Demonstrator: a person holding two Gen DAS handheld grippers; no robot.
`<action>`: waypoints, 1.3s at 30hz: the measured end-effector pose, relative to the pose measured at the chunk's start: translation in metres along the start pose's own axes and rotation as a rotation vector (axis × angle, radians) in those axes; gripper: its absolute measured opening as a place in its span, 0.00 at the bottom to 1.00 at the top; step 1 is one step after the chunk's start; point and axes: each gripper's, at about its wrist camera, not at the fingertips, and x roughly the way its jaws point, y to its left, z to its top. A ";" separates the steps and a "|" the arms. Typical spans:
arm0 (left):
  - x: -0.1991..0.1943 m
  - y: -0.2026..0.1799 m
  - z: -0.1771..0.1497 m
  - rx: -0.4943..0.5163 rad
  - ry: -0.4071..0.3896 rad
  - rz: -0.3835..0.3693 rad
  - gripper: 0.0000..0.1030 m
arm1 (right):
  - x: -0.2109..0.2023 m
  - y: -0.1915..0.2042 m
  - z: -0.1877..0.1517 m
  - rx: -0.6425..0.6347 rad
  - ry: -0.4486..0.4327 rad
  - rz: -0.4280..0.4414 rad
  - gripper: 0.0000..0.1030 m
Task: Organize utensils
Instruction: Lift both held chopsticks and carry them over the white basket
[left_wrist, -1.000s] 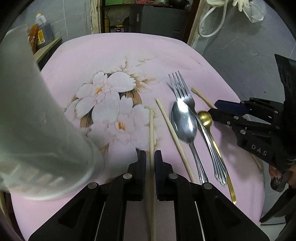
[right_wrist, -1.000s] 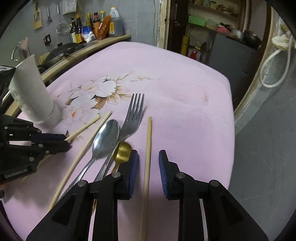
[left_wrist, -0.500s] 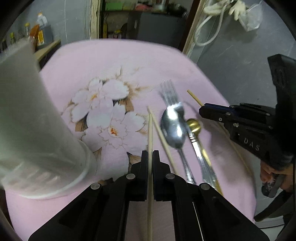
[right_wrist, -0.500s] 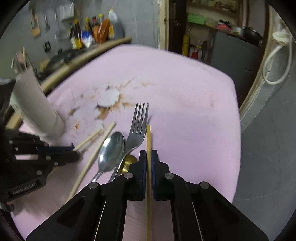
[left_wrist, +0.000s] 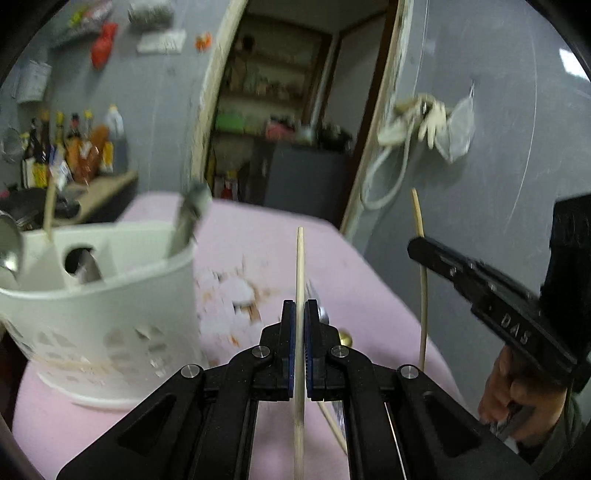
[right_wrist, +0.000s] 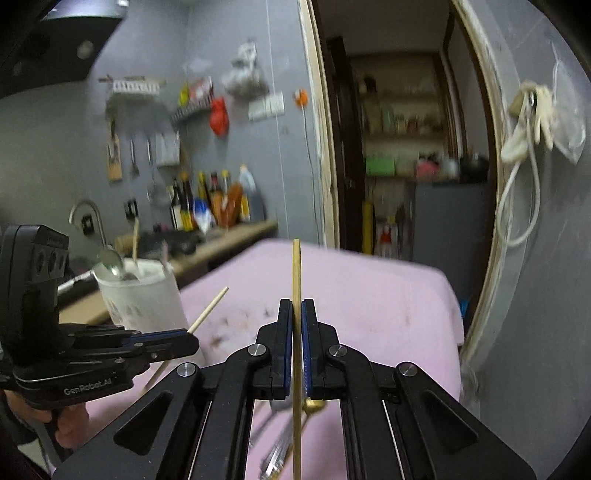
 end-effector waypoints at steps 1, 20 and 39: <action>-0.002 0.000 0.003 -0.003 -0.027 0.003 0.02 | -0.002 0.004 0.003 -0.006 -0.022 -0.001 0.03; -0.081 0.105 0.084 -0.171 -0.398 0.123 0.02 | 0.018 0.073 0.076 0.046 -0.276 0.201 0.03; -0.116 0.184 0.084 -0.252 -0.651 0.287 0.02 | 0.067 0.127 0.077 0.028 -0.466 0.108 0.03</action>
